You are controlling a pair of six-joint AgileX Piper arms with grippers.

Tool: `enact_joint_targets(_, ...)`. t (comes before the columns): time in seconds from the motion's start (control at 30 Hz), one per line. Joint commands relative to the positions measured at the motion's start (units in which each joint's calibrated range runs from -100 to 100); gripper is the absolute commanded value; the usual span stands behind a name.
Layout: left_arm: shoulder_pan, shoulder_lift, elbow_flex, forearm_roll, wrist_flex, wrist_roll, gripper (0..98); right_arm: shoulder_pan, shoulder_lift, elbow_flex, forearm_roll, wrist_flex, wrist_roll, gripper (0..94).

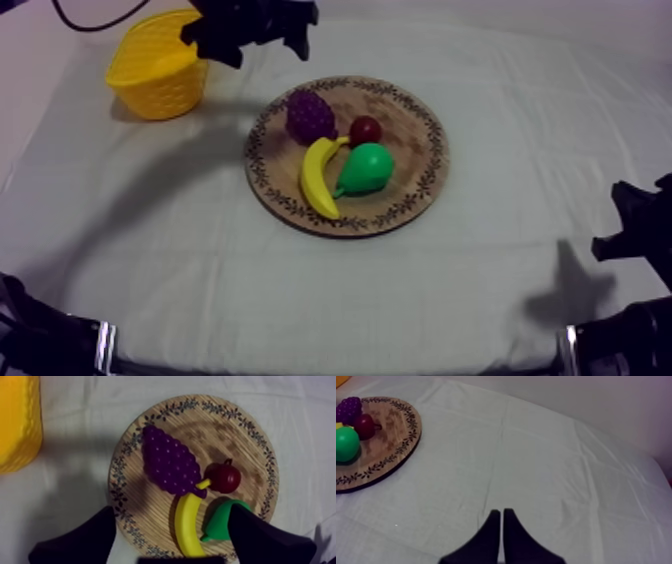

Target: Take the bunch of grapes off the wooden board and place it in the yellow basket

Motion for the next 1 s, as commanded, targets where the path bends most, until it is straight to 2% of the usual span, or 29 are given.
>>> enact_joint_targets(0.0, 0.2, 1.4, -0.4, 0.01, -0.2, 0.2, 83.5, 0.0, 0.0, 0.0, 0.0, 0.0, 0.0, 0.3)
enact_joint_targets(0.33, 1.4, 11.4, -4.1, 0.27, -0.3, 2.0, 84.4, 0.0, 0.0, 0.0, 0.0, 0.0, 0.0, 0.3)
enact_joint_targets(0.5, 2.2, 14.9, -5.3, 0.24, 0.0, 5.5, 85.0, 0.0, 0.0, 0.0, 0.0, 0.0, 0.0, 0.3)
enact_joint_targets(0.7, 3.6, 18.6, -10.4, -0.91, 3.6, 9.6, 85.9, 0.0, 0.0, 0.0, 0.0, 0.0, 0.0, 0.3)
enact_joint_targets(0.97, 3.8, 22.6, -15.4, -1.11, 4.6, 10.3, 85.5, 0.0, 0.0, 0.0, 0.0, 0.0, 0.0, 0.3)
